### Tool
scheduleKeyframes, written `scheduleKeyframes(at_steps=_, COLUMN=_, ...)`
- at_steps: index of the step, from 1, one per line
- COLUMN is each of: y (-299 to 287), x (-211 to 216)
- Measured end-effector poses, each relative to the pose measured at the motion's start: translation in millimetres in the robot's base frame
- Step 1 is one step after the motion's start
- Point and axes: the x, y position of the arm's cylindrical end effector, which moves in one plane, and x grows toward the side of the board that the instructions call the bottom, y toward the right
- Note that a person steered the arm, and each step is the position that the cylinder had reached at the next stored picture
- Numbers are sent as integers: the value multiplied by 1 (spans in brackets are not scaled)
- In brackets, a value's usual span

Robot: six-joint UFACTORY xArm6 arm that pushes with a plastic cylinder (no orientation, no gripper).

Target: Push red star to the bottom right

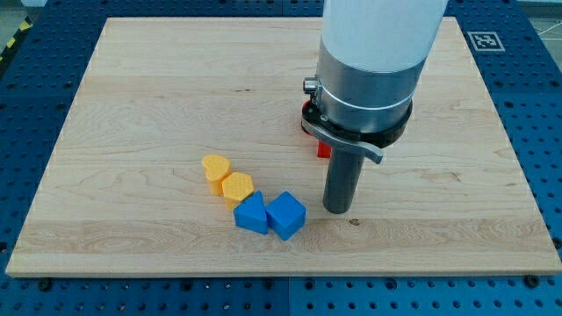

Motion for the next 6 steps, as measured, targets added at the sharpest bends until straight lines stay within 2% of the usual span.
scheduleKeyframes(at_steps=4, y=-2, x=0)
scheduleKeyframes(at_steps=5, y=-13, x=-20)
scheduleKeyframes(at_steps=6, y=-45, x=-74)
